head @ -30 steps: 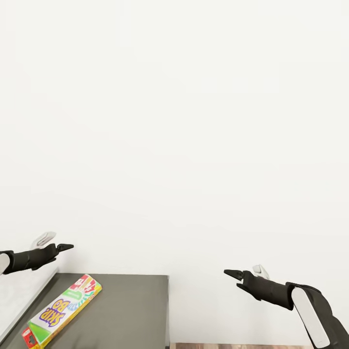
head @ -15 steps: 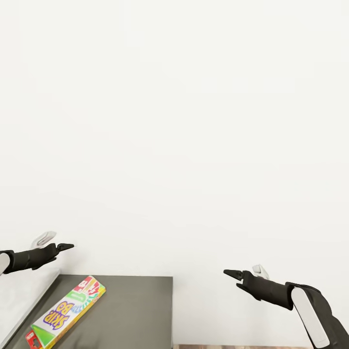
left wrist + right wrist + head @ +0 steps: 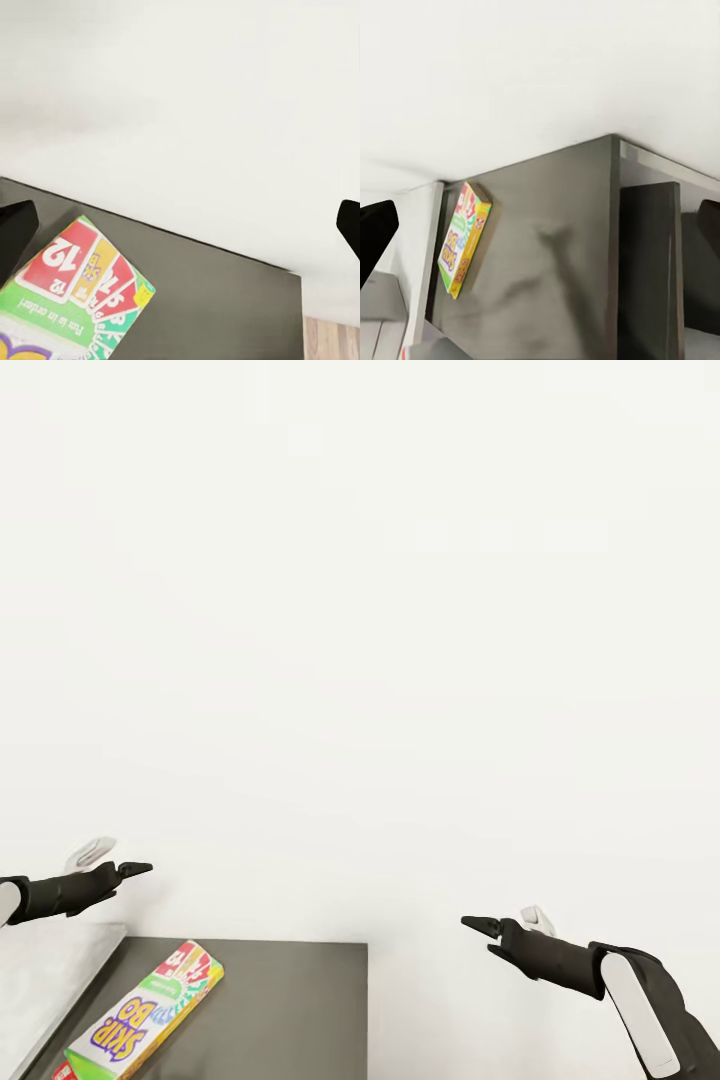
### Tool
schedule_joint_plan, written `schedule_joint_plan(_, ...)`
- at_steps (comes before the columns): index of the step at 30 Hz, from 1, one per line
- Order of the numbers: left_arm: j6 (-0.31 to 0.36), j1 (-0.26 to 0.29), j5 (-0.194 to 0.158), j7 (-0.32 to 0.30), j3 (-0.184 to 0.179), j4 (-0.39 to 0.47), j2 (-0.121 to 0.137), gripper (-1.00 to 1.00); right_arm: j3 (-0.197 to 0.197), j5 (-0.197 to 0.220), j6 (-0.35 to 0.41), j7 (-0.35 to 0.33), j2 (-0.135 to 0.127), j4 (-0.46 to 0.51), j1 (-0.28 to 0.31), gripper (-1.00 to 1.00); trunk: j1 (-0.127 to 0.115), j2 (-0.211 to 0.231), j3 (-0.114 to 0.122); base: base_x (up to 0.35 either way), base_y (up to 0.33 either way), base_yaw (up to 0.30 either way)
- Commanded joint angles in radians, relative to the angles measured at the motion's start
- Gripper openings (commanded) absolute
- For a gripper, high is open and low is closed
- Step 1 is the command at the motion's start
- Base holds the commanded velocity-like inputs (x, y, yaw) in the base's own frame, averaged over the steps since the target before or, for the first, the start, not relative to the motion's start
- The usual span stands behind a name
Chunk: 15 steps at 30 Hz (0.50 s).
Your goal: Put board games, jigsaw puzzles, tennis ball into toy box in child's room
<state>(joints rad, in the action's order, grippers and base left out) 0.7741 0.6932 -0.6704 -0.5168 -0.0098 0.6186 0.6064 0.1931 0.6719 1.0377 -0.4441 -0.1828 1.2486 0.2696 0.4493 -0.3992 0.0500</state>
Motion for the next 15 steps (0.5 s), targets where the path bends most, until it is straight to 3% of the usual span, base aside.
schedule_joint_plan(1, 0.005, 0.0, -0.005, 0.0, -0.001, 0.0, 0.001, 1.0, 0.002, -0.01, 0.004, -0.011, 0.0, 0.0, 0.0, 1.0, 0.001, -0.001, -0.001, 0.185, 0.119, 0.067)
schedule_joint_plan(6, 0.005, 0.0, -0.005, 0.0, -0.001, 0.0, 0.001, 1.0, 0.002, -0.009, 0.004, -0.011, 0.0, 0.0, 0.0, 1.0, 0.001, -0.001, -0.005, 0.124, 0.089, 0.07)
schedule_joint_plan(15, 0.005, 0.0, -0.005, -0.001, -0.001, 0.0, 0.001, 1.0, 0.002, -0.009, 0.004, -0.011, 0.0, 0.0, 0.0, 1.0, 0.001, -0.001, -0.012, 0.015, 0.089, 0.073)
